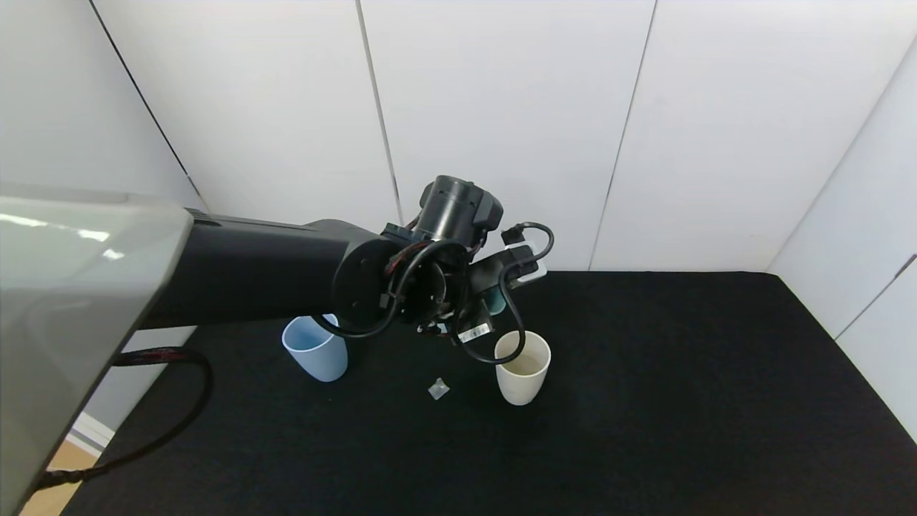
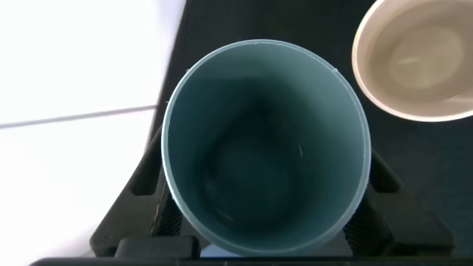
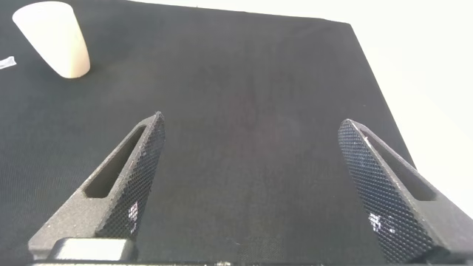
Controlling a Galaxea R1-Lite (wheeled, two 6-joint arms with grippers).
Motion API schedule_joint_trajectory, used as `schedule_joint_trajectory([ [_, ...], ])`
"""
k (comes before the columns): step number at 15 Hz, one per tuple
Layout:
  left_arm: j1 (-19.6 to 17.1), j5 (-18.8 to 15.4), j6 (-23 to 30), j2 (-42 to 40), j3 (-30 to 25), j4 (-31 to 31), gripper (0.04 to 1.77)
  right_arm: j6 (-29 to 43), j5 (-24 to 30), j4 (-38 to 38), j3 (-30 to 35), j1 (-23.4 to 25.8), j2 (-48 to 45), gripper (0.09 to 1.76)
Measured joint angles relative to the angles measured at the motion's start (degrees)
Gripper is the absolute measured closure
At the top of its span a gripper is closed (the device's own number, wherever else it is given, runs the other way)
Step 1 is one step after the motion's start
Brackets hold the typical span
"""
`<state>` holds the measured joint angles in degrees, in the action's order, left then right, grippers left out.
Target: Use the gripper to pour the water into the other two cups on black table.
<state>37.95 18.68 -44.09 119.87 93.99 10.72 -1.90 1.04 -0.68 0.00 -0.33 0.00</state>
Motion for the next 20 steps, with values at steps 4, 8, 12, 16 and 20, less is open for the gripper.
schedule_joint_trajectory([
  [4,0.9,3.4,-5.4,2.0,3.2,1.5,0.64,0.0,0.0,0.0,0.0,0.0,0.0,0.14],
  [8,1.5,5.9,-9.1,3.4,5.4,3.6,0.64,0.0,0.0,0.0,0.0,0.0,0.0,0.14],
  [12,2.0,9.2,-13.4,3.9,6.2,4.2,0.64,0.0,0.0,0.0,0.0,0.0,0.0,0.14],
  [16,3.4,11.5,-14.6,4.6,8.2,7.8,0.64,0.0,0.0,0.0,0.0,0.0,0.0,0.14],
  [20,5.5,14.0,-15.4,5.8,13.1,15.1,0.64,0.0,0.0,0.0,0.0,0.0,0.0,0.14],
])
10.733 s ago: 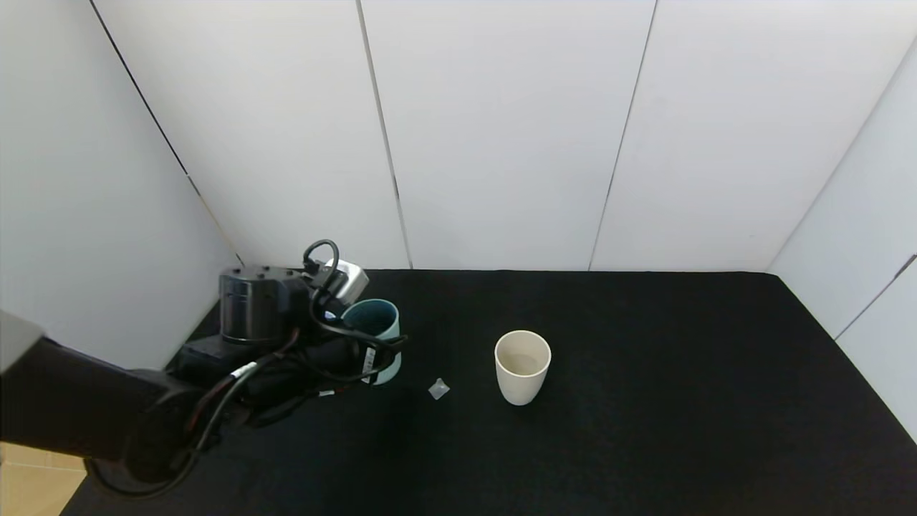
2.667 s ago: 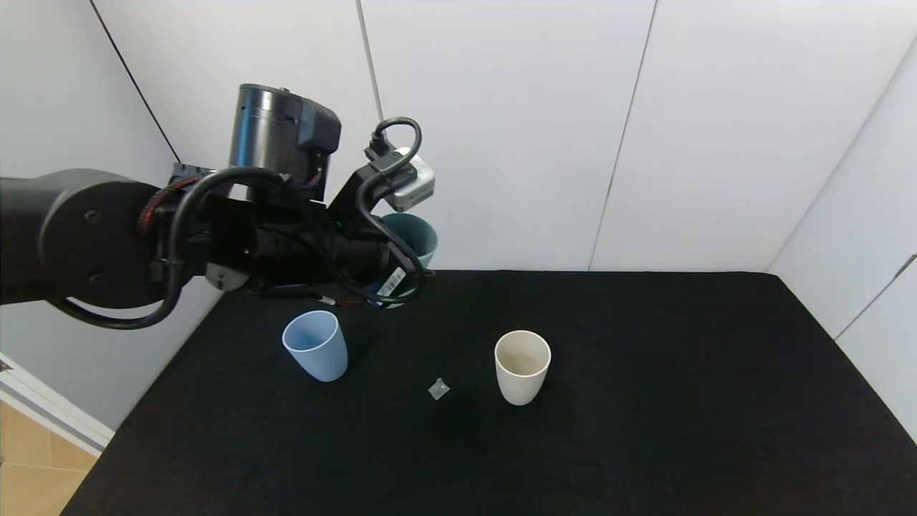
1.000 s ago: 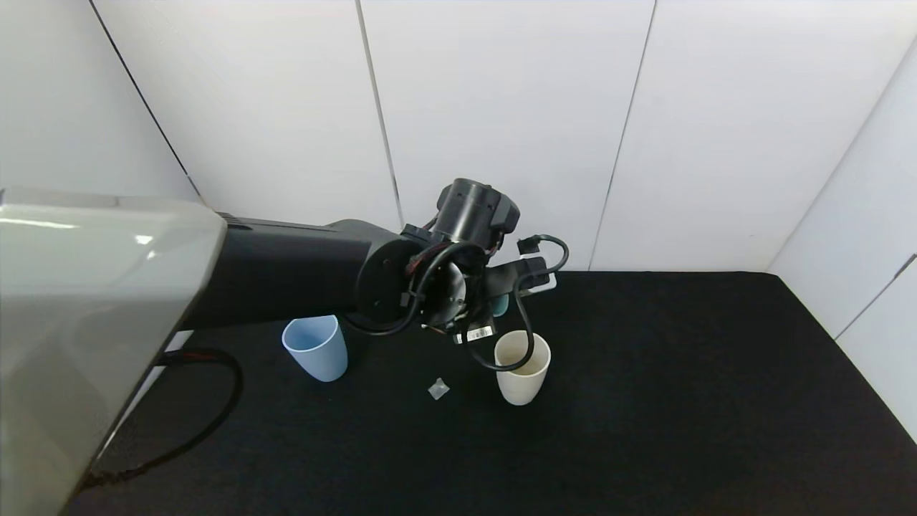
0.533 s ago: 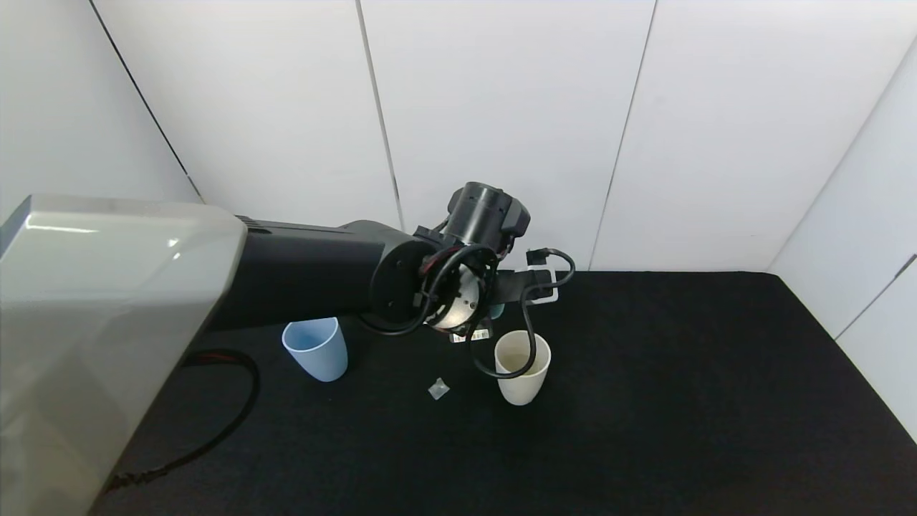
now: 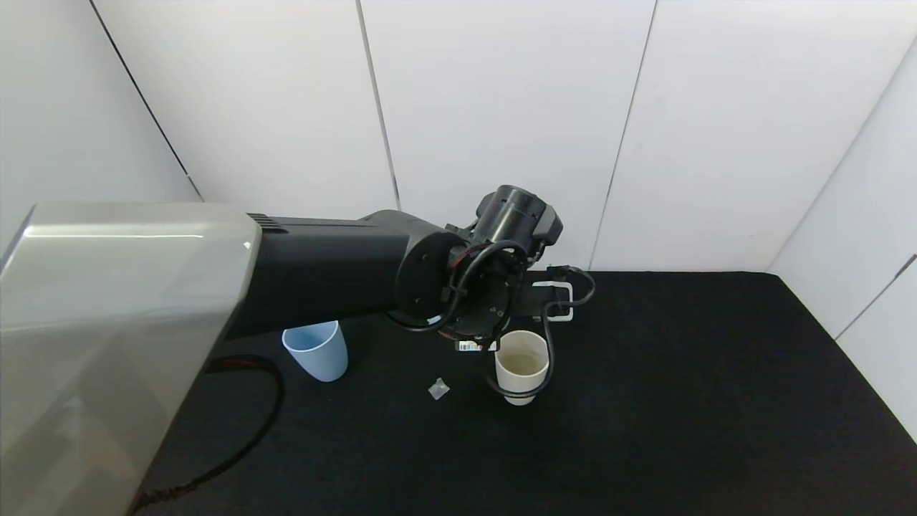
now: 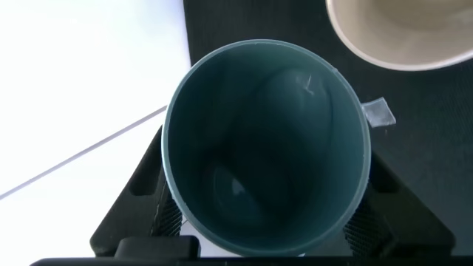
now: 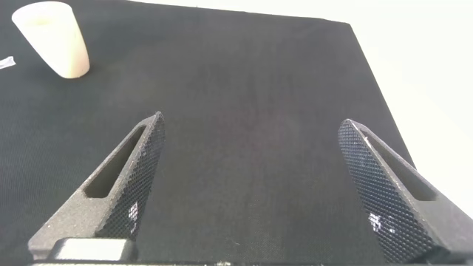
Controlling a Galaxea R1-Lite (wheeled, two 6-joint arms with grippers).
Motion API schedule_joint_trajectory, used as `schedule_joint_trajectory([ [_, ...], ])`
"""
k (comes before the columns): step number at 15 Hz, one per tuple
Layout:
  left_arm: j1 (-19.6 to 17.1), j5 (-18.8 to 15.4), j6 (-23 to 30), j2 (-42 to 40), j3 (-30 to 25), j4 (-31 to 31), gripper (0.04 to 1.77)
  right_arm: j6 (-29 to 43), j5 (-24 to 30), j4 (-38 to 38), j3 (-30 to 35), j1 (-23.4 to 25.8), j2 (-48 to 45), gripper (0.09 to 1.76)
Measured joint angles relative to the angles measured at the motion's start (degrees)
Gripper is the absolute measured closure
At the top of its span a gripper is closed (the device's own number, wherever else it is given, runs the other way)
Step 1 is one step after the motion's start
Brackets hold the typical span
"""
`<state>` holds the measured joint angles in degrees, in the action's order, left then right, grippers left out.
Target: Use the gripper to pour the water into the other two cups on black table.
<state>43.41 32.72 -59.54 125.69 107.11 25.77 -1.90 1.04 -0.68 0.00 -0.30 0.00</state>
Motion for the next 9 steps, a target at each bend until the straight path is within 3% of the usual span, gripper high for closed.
schedule_joint_trajectory([
  [4,1.1,3.0,-3.4,1.4,4.1,3.6,0.64,0.0,0.0,0.0,0.0,0.0,0.0,0.14],
  [9,1.5,7.0,-10.0,3.0,5.6,3.6,0.64,0.0,0.0,0.0,0.0,0.0,0.0,0.14],
])
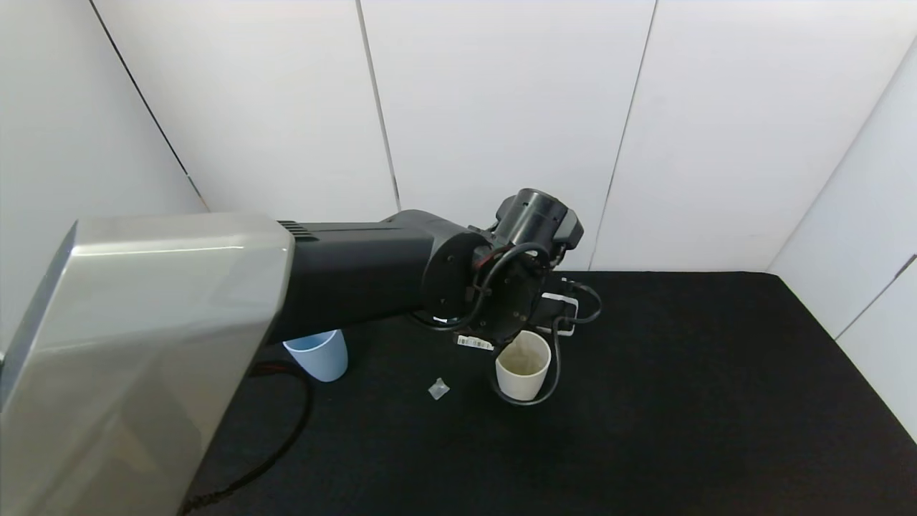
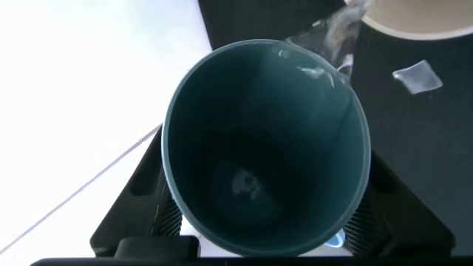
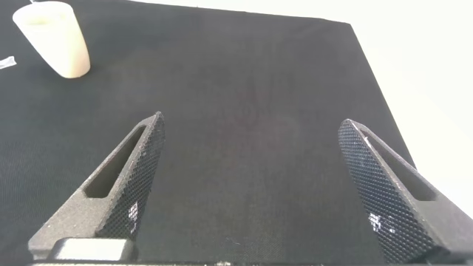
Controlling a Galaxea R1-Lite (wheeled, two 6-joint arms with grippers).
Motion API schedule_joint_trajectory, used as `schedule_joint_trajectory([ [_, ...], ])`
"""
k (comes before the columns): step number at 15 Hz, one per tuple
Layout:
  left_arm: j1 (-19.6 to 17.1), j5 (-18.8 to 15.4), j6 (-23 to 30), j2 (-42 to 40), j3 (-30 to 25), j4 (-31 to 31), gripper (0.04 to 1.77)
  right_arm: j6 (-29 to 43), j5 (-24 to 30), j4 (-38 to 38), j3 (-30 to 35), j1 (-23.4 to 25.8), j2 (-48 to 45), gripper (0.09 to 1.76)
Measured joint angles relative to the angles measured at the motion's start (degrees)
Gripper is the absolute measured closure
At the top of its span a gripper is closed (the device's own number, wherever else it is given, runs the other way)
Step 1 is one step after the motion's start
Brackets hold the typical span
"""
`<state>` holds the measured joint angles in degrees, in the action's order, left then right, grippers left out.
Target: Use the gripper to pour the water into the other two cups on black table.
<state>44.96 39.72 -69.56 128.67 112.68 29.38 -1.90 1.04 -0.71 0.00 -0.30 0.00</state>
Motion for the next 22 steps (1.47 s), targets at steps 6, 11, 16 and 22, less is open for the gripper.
schedule_joint_trajectory([
  [6,0.0,3.3,-5.5,1.0,0.3,-0.4,0.64,0.0,0.0,0.0,0.0,0.0,0.0,0.14],
  [11,0.1,4.6,-8.3,1.0,0.3,-0.4,0.64,0.0,0.0,0.0,0.0,0.0,0.0,0.14],
  [16,0.6,5.8,-9.6,0.8,0.7,-0.7,0.64,0.0,0.0,0.0,0.0,0.0,0.0,0.14],
  [22,0.9,6.4,-9.4,0.5,0.7,-0.9,0.64,0.0,0.0,0.0,0.0,0.0,0.0,0.14],
])
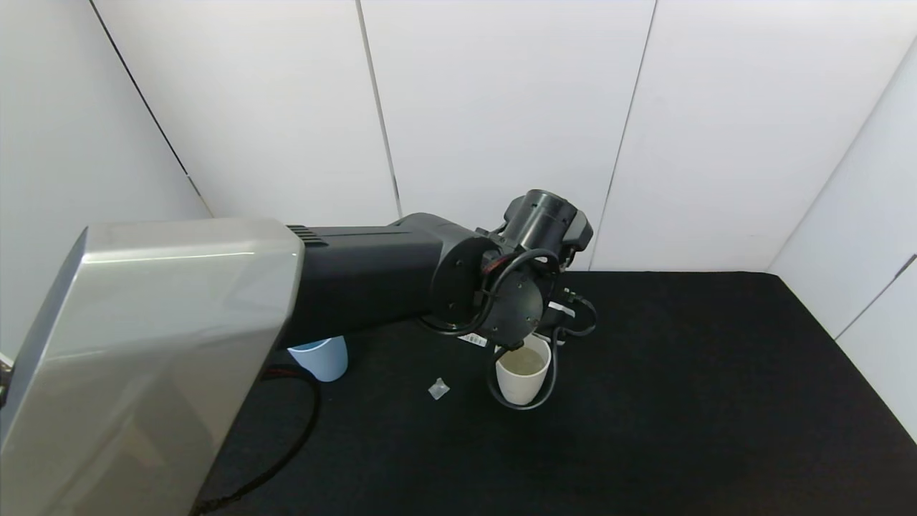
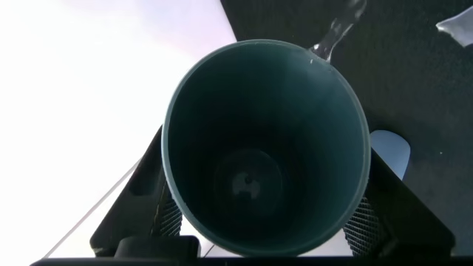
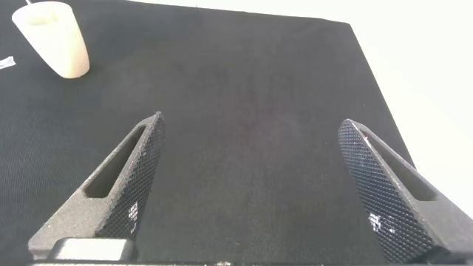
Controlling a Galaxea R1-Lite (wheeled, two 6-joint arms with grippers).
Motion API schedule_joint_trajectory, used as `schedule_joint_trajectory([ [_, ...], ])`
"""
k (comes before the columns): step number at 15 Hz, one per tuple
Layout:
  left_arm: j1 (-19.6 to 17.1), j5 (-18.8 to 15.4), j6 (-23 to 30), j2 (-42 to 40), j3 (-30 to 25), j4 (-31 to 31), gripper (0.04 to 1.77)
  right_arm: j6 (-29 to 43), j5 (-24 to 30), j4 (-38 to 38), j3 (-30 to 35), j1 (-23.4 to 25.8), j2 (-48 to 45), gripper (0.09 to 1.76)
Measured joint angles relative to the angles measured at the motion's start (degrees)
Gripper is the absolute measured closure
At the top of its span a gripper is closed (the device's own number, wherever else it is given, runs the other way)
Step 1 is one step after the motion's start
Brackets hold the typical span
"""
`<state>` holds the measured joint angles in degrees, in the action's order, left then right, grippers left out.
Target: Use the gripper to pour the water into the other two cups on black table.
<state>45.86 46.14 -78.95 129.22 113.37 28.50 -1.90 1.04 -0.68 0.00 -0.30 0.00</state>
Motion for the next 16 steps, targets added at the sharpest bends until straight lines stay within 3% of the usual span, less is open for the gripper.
schedule_joint_trajectory([
  [4,0.0,-0.3,2.0,0.2,-0.2,0.0,0.64,0.0,0.0,0.0,0.0,0.0,0.0,0.14],
  [8,0.0,-1.4,10.7,0.4,-0.9,0.8,0.64,0.0,0.0,0.0,0.0,0.0,0.0,0.14],
  [12,0.0,-6.2,20.9,-0.9,-3.3,0.9,0.64,0.0,0.0,0.0,0.0,0.0,0.0,0.14],
  [16,-0.1,-10.9,31.1,-5.1,-9.1,0.4,0.64,0.0,0.0,0.0,0.0,0.0,0.0,0.14],
])
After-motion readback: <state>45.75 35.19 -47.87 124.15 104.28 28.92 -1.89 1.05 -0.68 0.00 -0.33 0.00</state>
